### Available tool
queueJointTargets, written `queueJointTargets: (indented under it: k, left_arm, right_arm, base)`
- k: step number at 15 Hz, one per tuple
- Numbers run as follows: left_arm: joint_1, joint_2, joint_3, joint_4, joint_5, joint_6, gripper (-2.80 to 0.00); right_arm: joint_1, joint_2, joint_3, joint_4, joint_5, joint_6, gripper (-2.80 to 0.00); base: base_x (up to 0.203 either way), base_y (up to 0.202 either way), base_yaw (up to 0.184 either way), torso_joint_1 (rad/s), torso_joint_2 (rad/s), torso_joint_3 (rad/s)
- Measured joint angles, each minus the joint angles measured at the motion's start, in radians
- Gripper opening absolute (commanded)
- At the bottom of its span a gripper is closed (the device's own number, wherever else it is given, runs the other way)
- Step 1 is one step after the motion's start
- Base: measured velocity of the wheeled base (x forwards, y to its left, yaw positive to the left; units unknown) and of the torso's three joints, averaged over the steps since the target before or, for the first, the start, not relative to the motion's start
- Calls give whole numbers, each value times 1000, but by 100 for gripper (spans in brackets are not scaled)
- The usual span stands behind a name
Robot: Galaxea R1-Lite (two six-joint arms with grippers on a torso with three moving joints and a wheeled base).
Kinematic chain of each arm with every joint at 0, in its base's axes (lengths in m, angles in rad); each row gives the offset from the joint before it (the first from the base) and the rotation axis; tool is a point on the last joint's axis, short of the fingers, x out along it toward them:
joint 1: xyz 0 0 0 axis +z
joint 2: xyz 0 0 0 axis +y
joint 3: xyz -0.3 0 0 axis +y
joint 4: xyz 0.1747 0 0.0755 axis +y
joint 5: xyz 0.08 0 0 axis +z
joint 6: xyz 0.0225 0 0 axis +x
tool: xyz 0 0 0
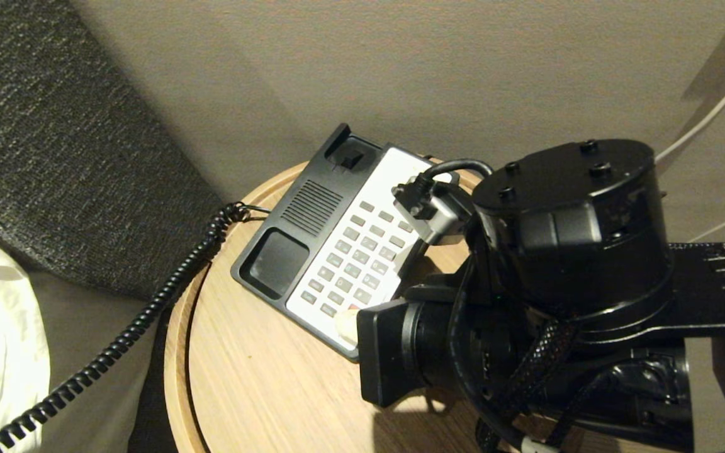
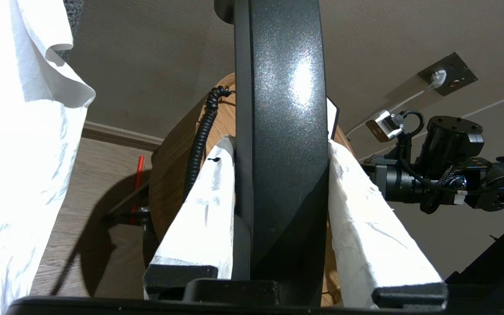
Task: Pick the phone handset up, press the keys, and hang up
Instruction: Dial the number
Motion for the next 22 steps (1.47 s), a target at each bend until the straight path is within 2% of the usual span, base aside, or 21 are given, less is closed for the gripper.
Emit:
queueJointTargets:
  k: [6,14,17,19,22]
  left_arm:
    - [0,-3,1,3,-1,1,-280]
    - [0,-4,13,1,-3,0,-280]
    - [-2,-7,30,4,-5,7,-280]
    - [-7,8,46,-5,-24,67,-280]
    - [-11,115,40,-31,-114,218,-280]
  right_arm:
    - [0,2,-5,2,-7,-34,-280]
    - [0,-65,-16,8,-8,5,-280]
    - [0,-92,-6,18,-44,4,-280]
    - [-1,-123,1,33,-78,5,-280]
    - [-9,-204,46,51,-111,3,-280]
  base:
    - [0,0,0,0,0,0]
    - [0,0,0,0,0,0]
    - [0,0,0,0,0,0]
    - [0,0,0,0,0,0]
    - [0,0,0,0,0,0]
